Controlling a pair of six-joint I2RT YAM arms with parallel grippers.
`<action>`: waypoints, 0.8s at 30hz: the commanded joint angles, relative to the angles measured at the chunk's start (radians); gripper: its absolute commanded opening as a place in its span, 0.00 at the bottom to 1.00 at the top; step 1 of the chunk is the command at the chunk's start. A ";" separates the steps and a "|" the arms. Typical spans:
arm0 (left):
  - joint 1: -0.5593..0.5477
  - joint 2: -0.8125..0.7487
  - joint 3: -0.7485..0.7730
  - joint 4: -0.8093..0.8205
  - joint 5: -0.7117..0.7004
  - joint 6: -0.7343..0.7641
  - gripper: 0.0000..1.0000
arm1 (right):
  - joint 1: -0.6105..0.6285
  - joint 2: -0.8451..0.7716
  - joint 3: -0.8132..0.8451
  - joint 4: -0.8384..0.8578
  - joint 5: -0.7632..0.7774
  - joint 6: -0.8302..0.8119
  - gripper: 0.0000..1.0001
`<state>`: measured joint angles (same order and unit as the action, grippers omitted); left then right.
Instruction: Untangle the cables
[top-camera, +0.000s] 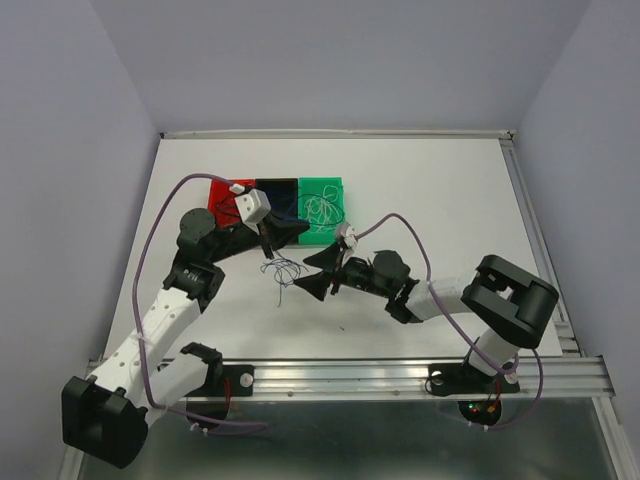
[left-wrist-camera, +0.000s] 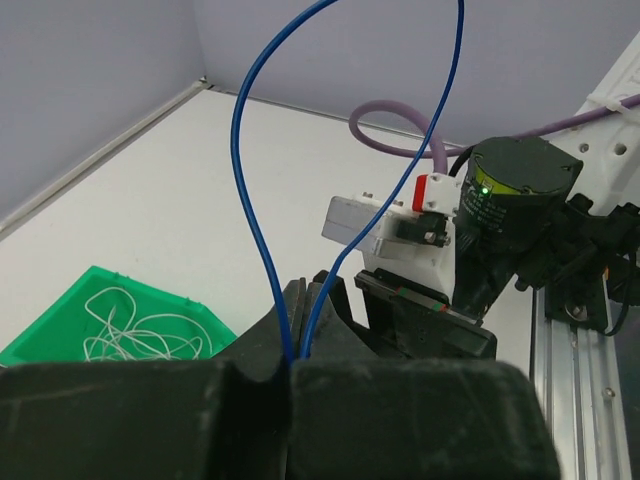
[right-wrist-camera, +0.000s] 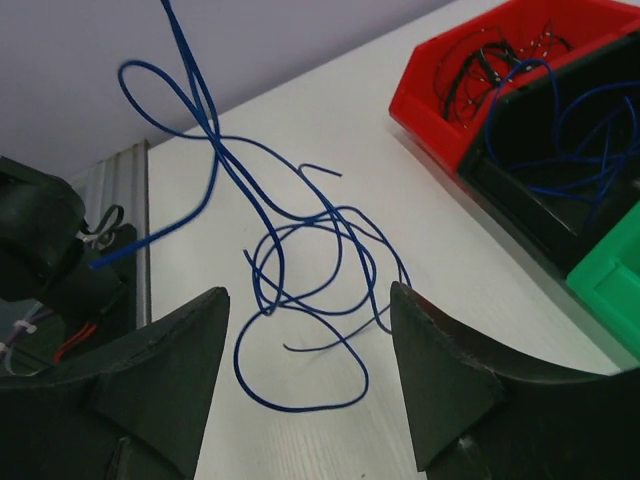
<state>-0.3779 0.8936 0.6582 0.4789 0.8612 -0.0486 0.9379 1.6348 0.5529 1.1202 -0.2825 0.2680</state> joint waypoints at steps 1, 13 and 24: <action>0.007 0.005 0.001 0.058 0.048 -0.022 0.00 | 0.009 0.016 0.018 0.245 -0.036 0.013 0.70; 0.085 -0.048 0.009 0.041 0.030 -0.028 0.00 | 0.009 -0.070 -0.068 0.290 0.046 0.027 0.00; 0.192 -0.130 -0.008 0.013 -0.683 -0.004 0.00 | 0.009 -0.472 -0.386 0.277 0.512 0.062 0.01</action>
<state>-0.2241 0.7540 0.6460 0.4580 0.4347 -0.0685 0.9401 1.2201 0.2443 1.3083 0.0341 0.3225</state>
